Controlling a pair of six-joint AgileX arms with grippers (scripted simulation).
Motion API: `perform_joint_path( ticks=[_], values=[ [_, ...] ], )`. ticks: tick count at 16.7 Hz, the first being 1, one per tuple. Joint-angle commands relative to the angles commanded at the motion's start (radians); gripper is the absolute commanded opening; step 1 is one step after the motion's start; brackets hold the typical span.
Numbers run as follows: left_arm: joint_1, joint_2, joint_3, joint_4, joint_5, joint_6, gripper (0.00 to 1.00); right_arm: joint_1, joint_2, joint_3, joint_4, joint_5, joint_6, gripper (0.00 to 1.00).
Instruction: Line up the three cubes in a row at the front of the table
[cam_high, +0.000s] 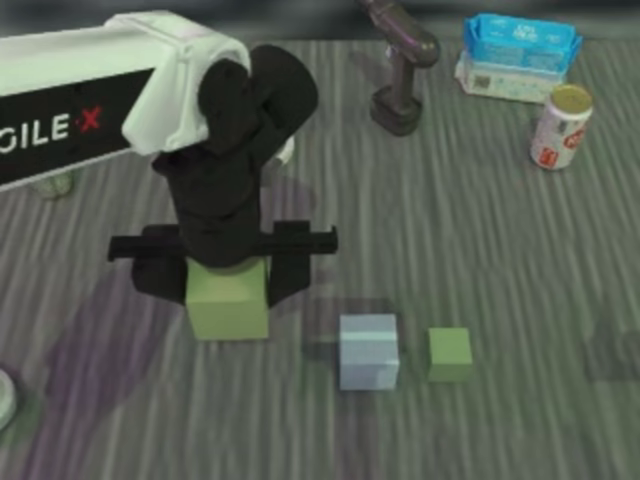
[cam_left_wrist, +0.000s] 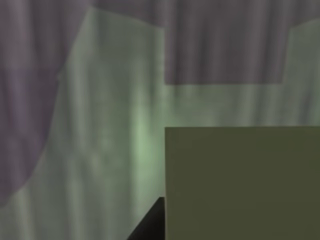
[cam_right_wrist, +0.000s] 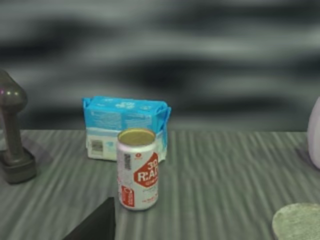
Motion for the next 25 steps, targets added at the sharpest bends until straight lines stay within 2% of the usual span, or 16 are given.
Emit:
perform_joint_path(
  ticks=[4,11,15,25],
  values=[
    [0.006,0.009,-0.009,0.018,0.0,0.003,0.0,0.0,0.0,0.0,0.0,0.0,0.0,1.0],
    [0.002,0.085,-0.163,0.251,0.001,0.003,0.0,0.0,0.0,0.0,0.0,0.0,0.0,1.0],
    [0.001,0.091,-0.172,0.263,0.001,0.003,0.0,0.0,0.0,0.0,0.0,0.0,0.0,1.0],
    [0.001,0.091,-0.172,0.263,0.001,0.003,0.75,0.0,0.0,0.0,0.0,0.0,0.0,1.0]
  ],
)
